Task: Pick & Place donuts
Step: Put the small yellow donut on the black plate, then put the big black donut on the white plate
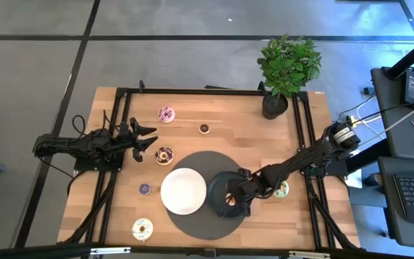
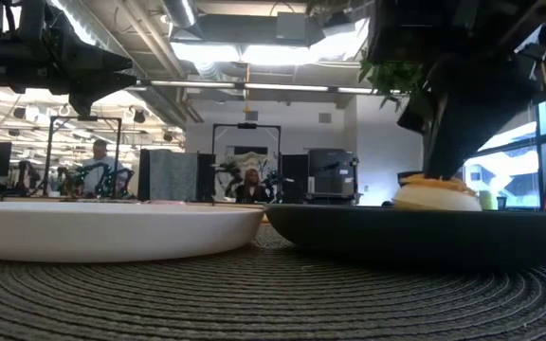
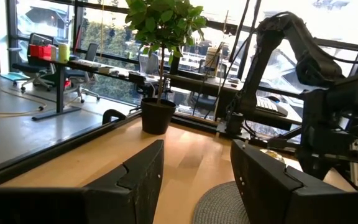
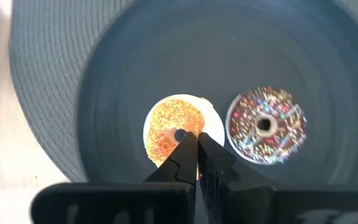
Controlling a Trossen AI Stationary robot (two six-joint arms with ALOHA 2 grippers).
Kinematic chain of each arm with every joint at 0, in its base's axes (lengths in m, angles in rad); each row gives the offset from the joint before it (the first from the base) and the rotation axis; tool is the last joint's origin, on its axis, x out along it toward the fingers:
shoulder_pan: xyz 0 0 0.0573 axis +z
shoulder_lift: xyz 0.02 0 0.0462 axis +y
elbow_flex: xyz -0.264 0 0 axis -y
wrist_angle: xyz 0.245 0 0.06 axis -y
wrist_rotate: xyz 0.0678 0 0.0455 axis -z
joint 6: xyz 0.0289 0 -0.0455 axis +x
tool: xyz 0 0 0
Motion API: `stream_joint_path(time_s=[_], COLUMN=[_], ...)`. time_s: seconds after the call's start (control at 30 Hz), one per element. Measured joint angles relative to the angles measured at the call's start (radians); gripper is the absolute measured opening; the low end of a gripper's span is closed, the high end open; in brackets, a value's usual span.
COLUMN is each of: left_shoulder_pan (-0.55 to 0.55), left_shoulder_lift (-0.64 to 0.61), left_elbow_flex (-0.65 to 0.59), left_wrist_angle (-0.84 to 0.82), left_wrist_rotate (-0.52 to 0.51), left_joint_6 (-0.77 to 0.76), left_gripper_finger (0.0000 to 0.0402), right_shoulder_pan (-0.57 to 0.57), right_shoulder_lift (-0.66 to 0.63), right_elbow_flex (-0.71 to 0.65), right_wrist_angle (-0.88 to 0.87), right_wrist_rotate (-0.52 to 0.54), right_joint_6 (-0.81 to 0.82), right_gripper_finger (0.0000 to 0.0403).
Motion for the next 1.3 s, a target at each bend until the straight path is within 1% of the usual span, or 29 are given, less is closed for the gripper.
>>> stream_joint_path(time_s=[0.1,0.67,1.13,1.23,1.3], left_shoulder_pan=[0.0,0.0,0.0,0.0,0.0], left_shoulder_lift=[0.0,0.0,0.0,0.0,0.0], left_elbow_flex=[0.0,0.0,0.0,0.0,0.0], left_wrist_angle=[0.0,0.0,0.0,0.0,0.001], left_wrist_rotate=[0.0,0.0,0.0,0.0,0.0], left_joint_6=[0.0,0.0,0.0,0.0,0.001], left_gripper_finger=[0.0183,0.0184,0.0185,0.0184,0.0184], right_shoulder_pan=[0.0,0.0,-0.003,-0.011,-0.022], right_shoulder_lift=[0.0,0.0,0.0,-0.025,-0.066], right_elbow_flex=[-0.011,-0.013,-0.011,0.012,0.028], right_wrist_angle=[0.01,0.014,0.009,-0.034,-0.056], right_wrist_rotate=[0.009,0.008,0.008,0.006,0.005], right_joint_6=[0.02,0.018,0.017,0.014,-0.035], right_gripper_finger=[0.0009,0.0012,0.0073,0.008,0.008])
